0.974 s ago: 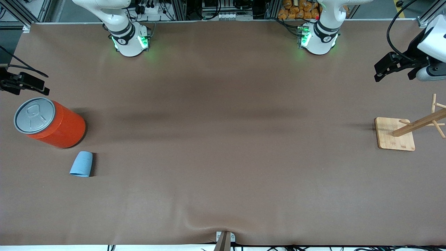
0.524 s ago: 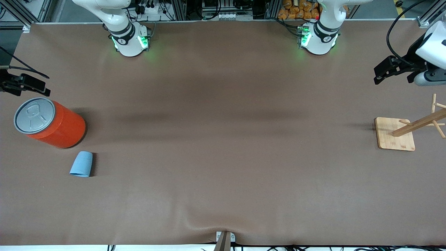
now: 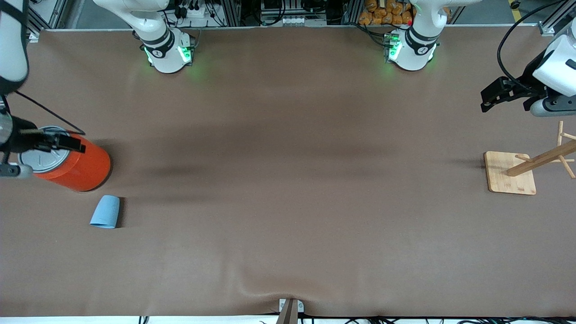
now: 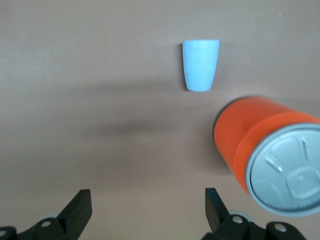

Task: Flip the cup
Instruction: 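Reach the right gripper down to the light blue cup beside the red can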

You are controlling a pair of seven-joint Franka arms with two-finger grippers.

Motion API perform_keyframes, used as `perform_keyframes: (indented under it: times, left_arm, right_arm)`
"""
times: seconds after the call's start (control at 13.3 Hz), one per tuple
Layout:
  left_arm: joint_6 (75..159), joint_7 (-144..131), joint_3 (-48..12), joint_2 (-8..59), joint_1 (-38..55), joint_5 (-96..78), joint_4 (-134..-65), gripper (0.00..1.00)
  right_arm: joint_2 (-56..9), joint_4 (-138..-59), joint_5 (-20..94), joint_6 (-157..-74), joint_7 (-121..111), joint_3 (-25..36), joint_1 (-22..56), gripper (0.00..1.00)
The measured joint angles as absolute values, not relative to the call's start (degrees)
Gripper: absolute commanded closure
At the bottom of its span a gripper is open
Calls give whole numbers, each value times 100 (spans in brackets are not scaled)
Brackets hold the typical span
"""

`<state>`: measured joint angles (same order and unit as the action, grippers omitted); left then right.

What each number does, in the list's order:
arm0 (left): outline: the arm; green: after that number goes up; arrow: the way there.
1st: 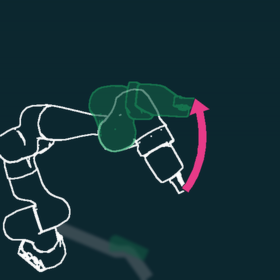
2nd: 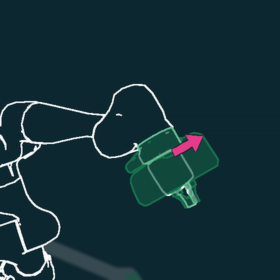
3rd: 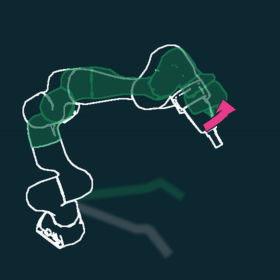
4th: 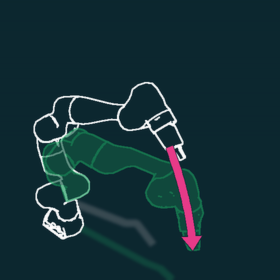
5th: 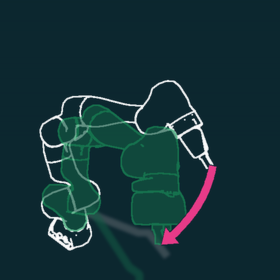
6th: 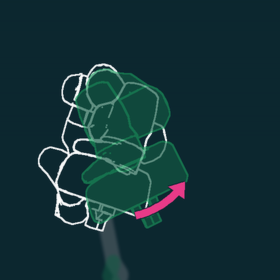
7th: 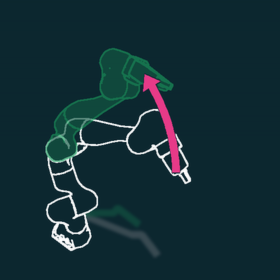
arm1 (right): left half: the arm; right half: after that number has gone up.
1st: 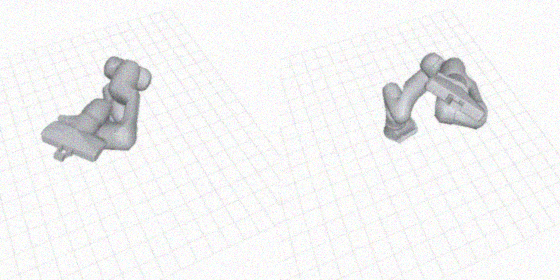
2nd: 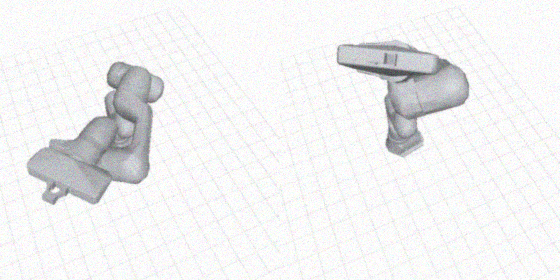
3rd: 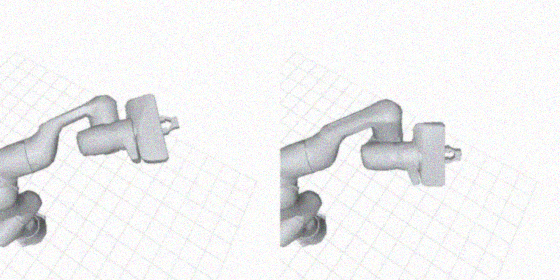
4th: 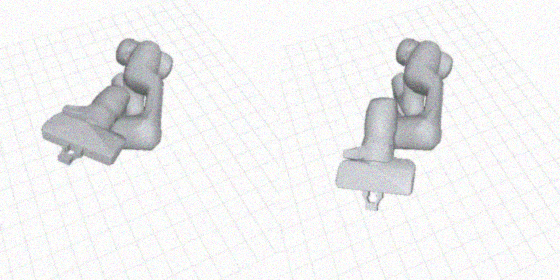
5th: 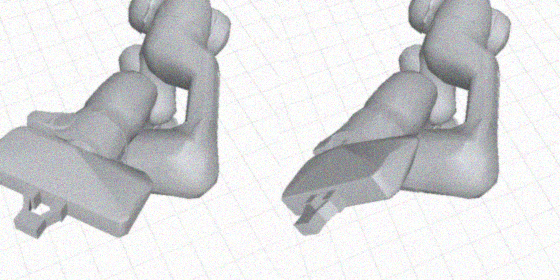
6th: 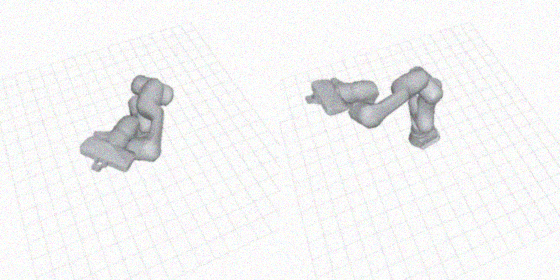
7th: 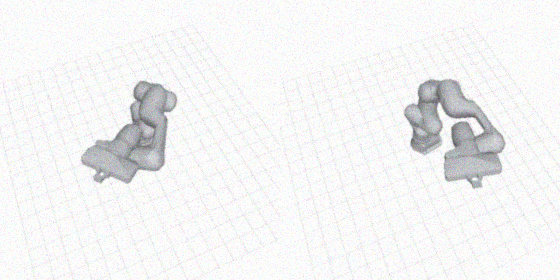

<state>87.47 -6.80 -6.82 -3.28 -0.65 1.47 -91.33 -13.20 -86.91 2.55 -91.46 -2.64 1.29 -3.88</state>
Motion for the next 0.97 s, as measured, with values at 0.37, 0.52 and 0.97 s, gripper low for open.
perform_keyframes:
  times: [0.37, 0.52, 0.97]
  left_arm:
    - [8760, -680, -685, -328, -65, 147, -9116, 0]
    - [8768, -680, -688, -328, -65, 147, -9112, 0]
    - [8773, -680, -690, -327, -64, 147, -9107, 0]
  right_arm:
    - [-1858, -8691, 191, -9760, -268, 129, -387, 0]
    - [-2136, -8697, 75, -9951, -268, 148, -399, 0]
    - [-3028, -8966, 8, -10972, -441, 191, -511, 0]
